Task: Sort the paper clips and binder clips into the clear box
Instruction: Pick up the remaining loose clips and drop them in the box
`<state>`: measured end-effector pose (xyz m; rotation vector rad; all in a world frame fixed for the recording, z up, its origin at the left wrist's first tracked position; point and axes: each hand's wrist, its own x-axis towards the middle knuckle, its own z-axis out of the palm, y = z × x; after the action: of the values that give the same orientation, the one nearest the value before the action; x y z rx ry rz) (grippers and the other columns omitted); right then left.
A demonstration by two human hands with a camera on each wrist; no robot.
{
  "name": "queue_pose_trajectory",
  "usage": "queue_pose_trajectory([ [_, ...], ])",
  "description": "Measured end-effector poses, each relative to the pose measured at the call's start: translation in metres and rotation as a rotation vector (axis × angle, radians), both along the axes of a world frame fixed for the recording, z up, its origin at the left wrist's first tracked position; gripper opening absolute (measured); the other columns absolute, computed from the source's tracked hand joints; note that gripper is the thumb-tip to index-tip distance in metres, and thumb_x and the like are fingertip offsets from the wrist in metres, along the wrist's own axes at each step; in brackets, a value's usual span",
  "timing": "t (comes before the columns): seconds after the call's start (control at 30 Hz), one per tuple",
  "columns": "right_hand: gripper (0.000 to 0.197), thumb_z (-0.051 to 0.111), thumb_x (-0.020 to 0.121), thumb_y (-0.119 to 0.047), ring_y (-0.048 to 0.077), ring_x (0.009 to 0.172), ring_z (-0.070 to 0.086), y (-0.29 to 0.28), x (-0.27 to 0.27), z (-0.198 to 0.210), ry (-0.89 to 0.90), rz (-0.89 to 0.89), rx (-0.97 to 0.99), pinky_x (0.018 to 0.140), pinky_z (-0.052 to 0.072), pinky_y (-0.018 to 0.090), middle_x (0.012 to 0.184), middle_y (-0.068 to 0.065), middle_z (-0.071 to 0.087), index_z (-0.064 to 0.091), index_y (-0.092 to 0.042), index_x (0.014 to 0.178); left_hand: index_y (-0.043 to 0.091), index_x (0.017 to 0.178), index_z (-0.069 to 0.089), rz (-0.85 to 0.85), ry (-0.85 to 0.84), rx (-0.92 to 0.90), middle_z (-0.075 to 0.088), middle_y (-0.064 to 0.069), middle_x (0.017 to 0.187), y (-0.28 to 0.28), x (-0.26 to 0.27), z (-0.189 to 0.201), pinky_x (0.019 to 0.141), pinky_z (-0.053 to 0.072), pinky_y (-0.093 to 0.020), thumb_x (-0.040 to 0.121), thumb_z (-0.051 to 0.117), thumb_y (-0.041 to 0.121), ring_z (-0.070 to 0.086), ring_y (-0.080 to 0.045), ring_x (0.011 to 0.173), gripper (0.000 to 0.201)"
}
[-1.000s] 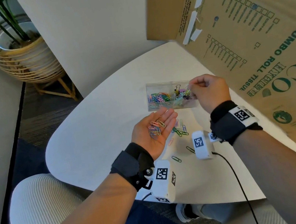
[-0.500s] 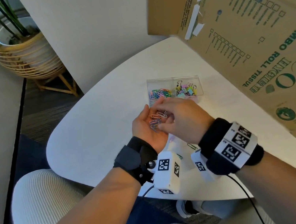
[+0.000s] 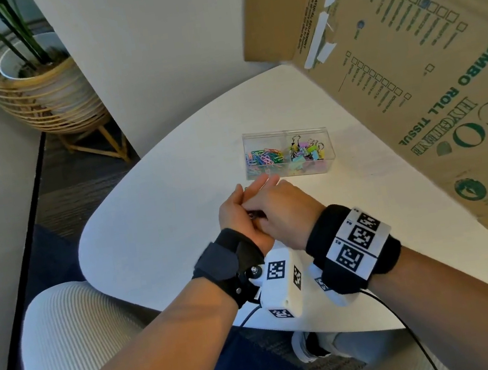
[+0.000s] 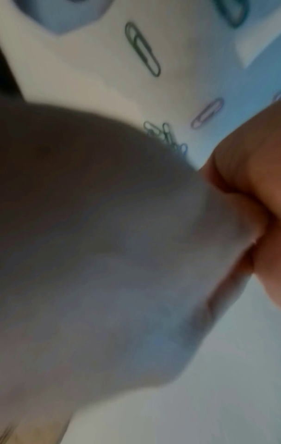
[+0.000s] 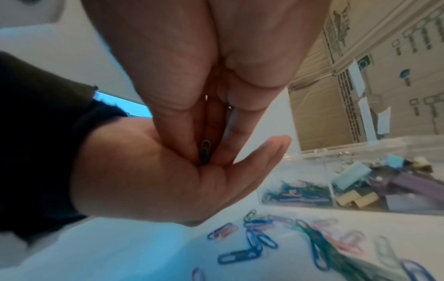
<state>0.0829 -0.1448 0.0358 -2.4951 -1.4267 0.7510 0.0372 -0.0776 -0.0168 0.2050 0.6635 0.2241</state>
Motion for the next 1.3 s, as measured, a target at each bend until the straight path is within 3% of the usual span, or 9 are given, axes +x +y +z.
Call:
queue_pose_trajectory([
  [0.1, 0.032, 0.052, 0.091, -0.011, 0.028, 0.101, 0.062, -0.008, 0.003, -0.005, 0.007, 0.065, -0.009, 0.085, 0.050, 0.038, 0.109, 0.011, 0.068, 0.065, -0.019, 0.119, 0.003, 0.118, 0.063, -0.002, 0.049, -0.018, 0.063, -0.018, 0.124, -0.005, -0.001, -0.006, 0.112, 0.028, -0.051, 0.099, 0.032, 0.036, 0.049, -0.036, 0.124, 0.049],
  [0.27, 0.018, 0.060, 0.085, -0.017, 0.024, 0.085, 0.063, -0.008, 0.009, -0.006, -0.028, -0.037, 0.109, 0.077, 0.050, 0.035, 0.090, 0.003, 0.071, 0.072, -0.023, 0.097, 0.004, 0.129, 0.053, -0.009, 0.040, -0.015, 0.056, -0.017, 0.130, -0.011, 0.002, 0.000, 0.114, 0.028, -0.043, 0.099, 0.035, 0.036, 0.046, -0.032, 0.128, 0.047],
  [0.47, 0.019, 0.065, 0.086, -0.015, 0.016, 0.095, 0.064, -0.008, 0.019, -0.002, 0.065, -0.208, 0.302, 0.089, 0.048, 0.025, 0.105, -0.002, 0.072, 0.075, -0.020, 0.101, -0.002, 0.128, 0.053, 0.039, 0.002, 0.032, 0.057, -0.025, 0.125, -0.001, 0.010, 0.009, 0.100, 0.043, -0.042, 0.101, 0.034, 0.032, 0.054, -0.036, 0.116, 0.048],
  [0.53, 0.021, 0.064, 0.086, -0.013, 0.017, 0.097, 0.065, -0.005, 0.018, -0.004, 0.059, -0.203, 0.289, 0.091, 0.049, 0.029, 0.105, -0.001, 0.073, 0.075, -0.020, 0.103, -0.001, 0.127, 0.054, 0.028, 0.009, 0.058, 0.056, -0.024, 0.129, 0.000, 0.012, 0.011, 0.105, 0.040, -0.040, 0.100, 0.037, 0.032, 0.053, -0.035, 0.120, 0.046],
  [0.67, 0.027, 0.059, 0.088, -0.009, 0.019, 0.095, 0.064, -0.004, 0.015, -0.005, 0.028, -0.098, 0.190, 0.081, 0.048, 0.025, 0.103, 0.001, 0.072, 0.073, -0.024, 0.106, 0.001, 0.124, 0.057, 0.021, 0.022, 0.035, 0.052, -0.022, 0.135, 0.001, 0.011, 0.006, 0.111, 0.034, -0.041, 0.099, 0.037, 0.034, 0.045, -0.035, 0.129, 0.045],
  [0.8, 0.024, 0.057, 0.088, -0.008, 0.020, 0.088, 0.064, -0.007, 0.015, -0.005, -0.017, -0.050, 0.121, 0.069, 0.037, 0.021, 0.095, 0.002, 0.072, 0.073, -0.021, 0.100, 0.003, 0.122, 0.061, -0.006, 0.036, 0.001, 0.059, -0.024, 0.127, -0.001, 0.008, -0.004, 0.111, 0.033, -0.044, 0.098, 0.038, 0.037, 0.050, -0.036, 0.123, 0.048],
  [1.07, 0.025, 0.060, 0.083, -0.008, 0.022, 0.088, 0.066, -0.003, 0.021, -0.010, -0.026, -0.129, 0.183, 0.081, 0.053, 0.032, 0.098, 0.001, 0.072, 0.074, -0.022, 0.099, 0.002, 0.122, 0.056, 0.001, 0.025, 0.031, 0.055, -0.017, 0.134, -0.006, 0.009, 0.001, 0.113, 0.032, -0.039, 0.100, 0.038, 0.031, 0.050, -0.029, 0.127, 0.040],
  [1.17, 0.027, 0.059, 0.086, -0.009, 0.020, 0.088, 0.065, -0.006, 0.017, -0.012, -0.020, -0.083, 0.148, 0.080, 0.048, 0.024, 0.099, -0.001, 0.073, 0.075, -0.023, 0.101, 0.000, 0.121, 0.059, 0.016, 0.084, 0.021, 0.063, -0.018, 0.122, -0.005, 0.006, 0.000, 0.105, 0.041, -0.040, 0.099, 0.039, 0.031, 0.056, -0.030, 0.118, 0.043],
  [1.3, 0.017, 0.068, 0.083, -0.006, 0.002, 0.076, 0.059, -0.009, 0.021, -0.022, 0.251, -0.308, 0.226, 0.067, 0.040, 0.003, 0.081, -0.018, 0.066, 0.078, -0.017, 0.092, 0.001, 0.106, 0.061, 0.006, 0.137, 0.008, 0.070, -0.015, 0.089, -0.008, -0.002, -0.004, 0.066, 0.052, -0.034, 0.101, 0.034, 0.032, 0.069, -0.026, 0.081, 0.041],
])
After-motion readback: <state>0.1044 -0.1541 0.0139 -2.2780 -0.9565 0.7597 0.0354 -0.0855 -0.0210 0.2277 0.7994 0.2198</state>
